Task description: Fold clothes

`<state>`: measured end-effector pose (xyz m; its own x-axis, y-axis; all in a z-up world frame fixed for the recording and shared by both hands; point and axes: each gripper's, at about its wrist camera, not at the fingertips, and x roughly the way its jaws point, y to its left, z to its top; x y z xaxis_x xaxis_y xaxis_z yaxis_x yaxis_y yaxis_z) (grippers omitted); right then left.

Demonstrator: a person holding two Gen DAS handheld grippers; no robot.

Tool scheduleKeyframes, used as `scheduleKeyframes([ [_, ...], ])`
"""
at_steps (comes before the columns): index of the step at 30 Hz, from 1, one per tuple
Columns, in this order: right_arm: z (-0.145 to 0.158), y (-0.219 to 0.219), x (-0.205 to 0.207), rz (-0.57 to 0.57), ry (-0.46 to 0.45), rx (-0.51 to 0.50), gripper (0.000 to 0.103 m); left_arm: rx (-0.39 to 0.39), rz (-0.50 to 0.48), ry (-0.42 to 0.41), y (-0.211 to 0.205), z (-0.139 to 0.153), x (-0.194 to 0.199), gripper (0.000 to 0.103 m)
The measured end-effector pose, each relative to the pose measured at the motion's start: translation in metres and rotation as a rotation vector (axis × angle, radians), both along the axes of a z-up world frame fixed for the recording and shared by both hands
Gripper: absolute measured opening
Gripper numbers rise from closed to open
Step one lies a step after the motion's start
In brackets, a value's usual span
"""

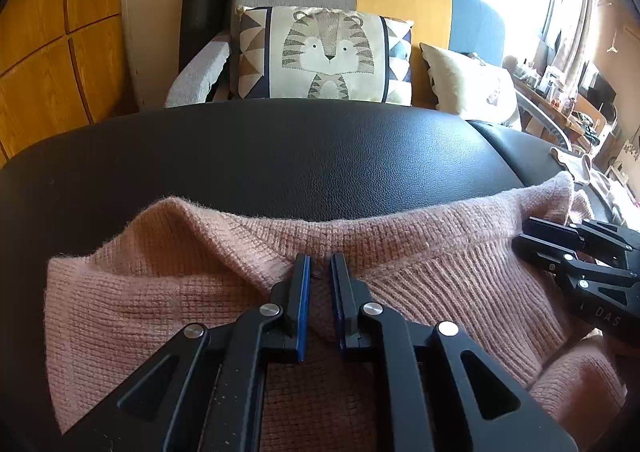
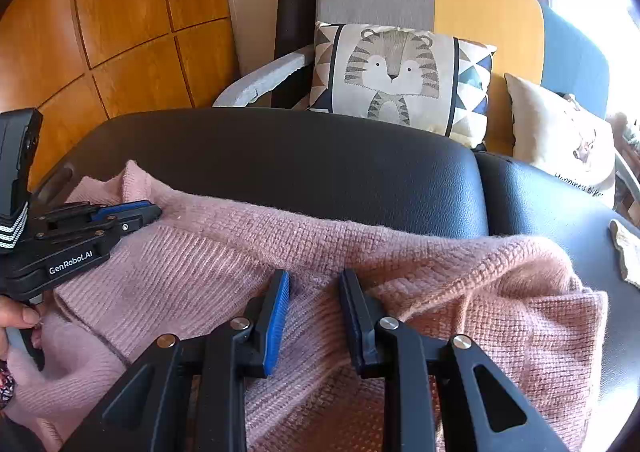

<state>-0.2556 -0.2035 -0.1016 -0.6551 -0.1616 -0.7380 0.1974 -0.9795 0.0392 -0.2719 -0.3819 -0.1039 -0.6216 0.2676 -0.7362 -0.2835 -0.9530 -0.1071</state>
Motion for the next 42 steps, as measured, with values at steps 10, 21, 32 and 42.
scheduleKeyframes([
  [10,0.003,0.008,-0.001,0.020,-0.017,-0.052,0.027,-0.124,0.061,0.046,0.006,0.027,0.024,0.012],
  [21,0.054,0.021,0.091,0.020,0.050,-0.186,0.031,-0.040,0.219,0.050,-0.053,0.054,0.099,0.019],
  [32,0.022,0.039,0.196,-0.063,0.000,-0.268,0.031,-0.018,0.269,-0.007,-0.077,0.021,0.169,0.019],
  [42,0.024,0.045,0.272,-0.020,0.076,-0.187,0.031,0.082,0.299,0.042,-0.123,-0.006,0.254,0.019],
])
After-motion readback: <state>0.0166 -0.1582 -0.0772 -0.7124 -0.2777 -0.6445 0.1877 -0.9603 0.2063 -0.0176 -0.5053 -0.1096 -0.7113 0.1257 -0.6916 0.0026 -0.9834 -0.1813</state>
